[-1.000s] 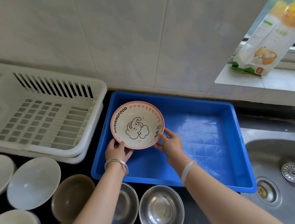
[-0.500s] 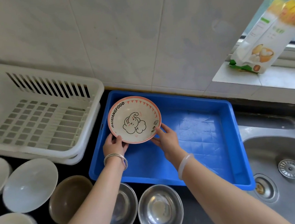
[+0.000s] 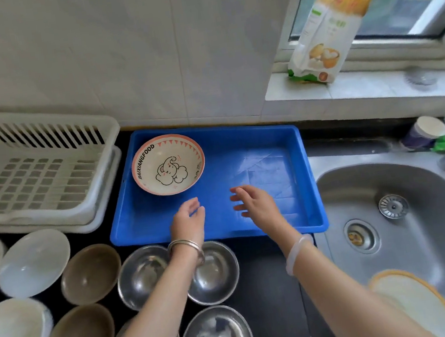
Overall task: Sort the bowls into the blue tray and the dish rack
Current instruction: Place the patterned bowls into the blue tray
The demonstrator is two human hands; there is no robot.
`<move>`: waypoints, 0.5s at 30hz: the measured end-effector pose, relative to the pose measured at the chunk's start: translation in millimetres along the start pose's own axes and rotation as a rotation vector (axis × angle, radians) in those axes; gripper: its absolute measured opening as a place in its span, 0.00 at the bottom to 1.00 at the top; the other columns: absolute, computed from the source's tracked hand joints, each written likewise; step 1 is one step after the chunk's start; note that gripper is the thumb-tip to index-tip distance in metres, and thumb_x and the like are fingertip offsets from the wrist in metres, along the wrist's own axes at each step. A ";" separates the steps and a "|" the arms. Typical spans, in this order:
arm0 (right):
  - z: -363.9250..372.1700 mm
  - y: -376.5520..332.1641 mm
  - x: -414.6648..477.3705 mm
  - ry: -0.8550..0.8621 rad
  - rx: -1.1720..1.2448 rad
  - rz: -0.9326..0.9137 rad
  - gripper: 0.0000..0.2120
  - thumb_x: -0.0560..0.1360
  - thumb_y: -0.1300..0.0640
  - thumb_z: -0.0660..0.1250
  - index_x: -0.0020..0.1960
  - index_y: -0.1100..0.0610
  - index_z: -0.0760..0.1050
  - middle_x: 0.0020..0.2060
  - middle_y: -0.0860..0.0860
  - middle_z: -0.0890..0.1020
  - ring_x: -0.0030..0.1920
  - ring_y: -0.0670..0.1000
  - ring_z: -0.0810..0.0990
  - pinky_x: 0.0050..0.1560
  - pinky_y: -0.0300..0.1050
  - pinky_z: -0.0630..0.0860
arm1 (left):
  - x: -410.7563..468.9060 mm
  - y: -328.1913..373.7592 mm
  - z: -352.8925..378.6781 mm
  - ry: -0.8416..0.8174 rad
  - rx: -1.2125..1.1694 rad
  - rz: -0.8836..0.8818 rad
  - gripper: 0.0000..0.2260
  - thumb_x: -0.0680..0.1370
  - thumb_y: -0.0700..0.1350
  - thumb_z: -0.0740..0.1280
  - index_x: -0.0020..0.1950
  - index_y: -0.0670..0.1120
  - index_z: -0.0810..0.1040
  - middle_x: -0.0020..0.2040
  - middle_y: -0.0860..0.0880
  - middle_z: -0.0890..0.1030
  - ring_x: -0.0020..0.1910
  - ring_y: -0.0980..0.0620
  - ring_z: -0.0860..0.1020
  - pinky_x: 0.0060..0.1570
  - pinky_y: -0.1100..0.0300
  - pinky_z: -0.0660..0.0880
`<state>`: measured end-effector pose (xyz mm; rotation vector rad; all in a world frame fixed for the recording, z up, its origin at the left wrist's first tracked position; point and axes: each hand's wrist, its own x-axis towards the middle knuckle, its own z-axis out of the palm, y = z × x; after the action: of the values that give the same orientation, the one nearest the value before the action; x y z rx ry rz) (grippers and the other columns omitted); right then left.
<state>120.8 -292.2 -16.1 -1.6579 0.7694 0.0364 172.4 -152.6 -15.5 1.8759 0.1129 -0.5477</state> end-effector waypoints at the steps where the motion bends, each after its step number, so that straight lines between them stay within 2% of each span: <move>1: -14.2 6.5 -15.4 0.026 -0.046 -0.019 0.12 0.80 0.55 0.57 0.56 0.56 0.77 0.47 0.52 0.81 0.42 0.46 0.79 0.38 0.30 0.73 | -12.6 1.4 12.3 -0.051 0.068 0.024 0.14 0.77 0.39 0.62 0.63 0.41 0.75 0.62 0.43 0.78 0.59 0.46 0.77 0.63 0.56 0.71; 3: -44.9 23.8 -47.8 0.096 -0.165 -0.044 0.12 0.80 0.56 0.58 0.56 0.56 0.79 0.45 0.50 0.82 0.43 0.45 0.80 0.41 0.31 0.74 | -38.1 1.2 38.6 -0.160 0.188 0.072 0.13 0.77 0.39 0.63 0.61 0.41 0.76 0.60 0.44 0.80 0.59 0.48 0.78 0.59 0.63 0.68; 5: -78.2 43.8 -79.6 0.194 -0.273 -0.035 0.11 0.79 0.55 0.60 0.55 0.54 0.80 0.47 0.49 0.84 0.47 0.47 0.81 0.48 0.39 0.74 | -63.3 -1.3 65.6 -0.270 0.252 0.114 0.13 0.77 0.39 0.63 0.61 0.40 0.76 0.60 0.44 0.80 0.58 0.49 0.78 0.54 0.70 0.66; 7: -110.8 65.2 -110.3 0.300 -0.356 -0.009 0.11 0.78 0.55 0.61 0.55 0.53 0.80 0.49 0.50 0.84 0.50 0.49 0.81 0.47 0.41 0.71 | -89.4 -5.1 91.1 -0.373 0.292 0.139 0.13 0.77 0.39 0.64 0.61 0.41 0.76 0.60 0.45 0.80 0.57 0.50 0.78 0.51 0.74 0.64; 9: -140.0 87.1 -139.1 0.415 -0.420 0.012 0.12 0.78 0.56 0.60 0.57 0.53 0.79 0.52 0.50 0.84 0.53 0.50 0.80 0.46 0.38 0.68 | -114.2 -10.2 116.0 -0.489 0.355 0.168 0.14 0.77 0.41 0.64 0.62 0.44 0.76 0.60 0.48 0.80 0.57 0.52 0.78 0.51 0.74 0.65; 11: -164.3 107.9 -164.1 0.519 -0.468 0.052 0.14 0.78 0.59 0.59 0.60 0.54 0.77 0.56 0.51 0.82 0.58 0.51 0.78 0.50 0.38 0.68 | -136.1 -17.1 139.8 -0.589 0.430 0.194 0.16 0.77 0.44 0.64 0.64 0.47 0.74 0.61 0.49 0.79 0.57 0.54 0.77 0.52 0.70 0.66; 13: -184.2 128.6 -184.0 0.573 -0.529 0.092 0.16 0.78 0.62 0.58 0.64 0.57 0.75 0.61 0.54 0.79 0.62 0.55 0.75 0.58 0.43 0.69 | -154.6 -25.4 160.5 -0.667 0.469 0.181 0.19 0.77 0.46 0.64 0.67 0.50 0.70 0.63 0.50 0.77 0.55 0.55 0.76 0.52 0.67 0.68; 15: -199.0 147.1 -198.5 0.600 -0.580 0.152 0.18 0.77 0.64 0.57 0.67 0.58 0.72 0.64 0.55 0.77 0.63 0.57 0.73 0.62 0.48 0.70 | -168.8 -33.6 177.2 -0.724 0.488 0.142 0.21 0.77 0.48 0.64 0.70 0.53 0.67 0.65 0.50 0.75 0.56 0.55 0.75 0.54 0.64 0.70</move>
<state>-183.3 -382.3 -7.7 -2.1886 1.4384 -0.1525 -44.7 -270.4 -21.0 2.0011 -0.6786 -1.1954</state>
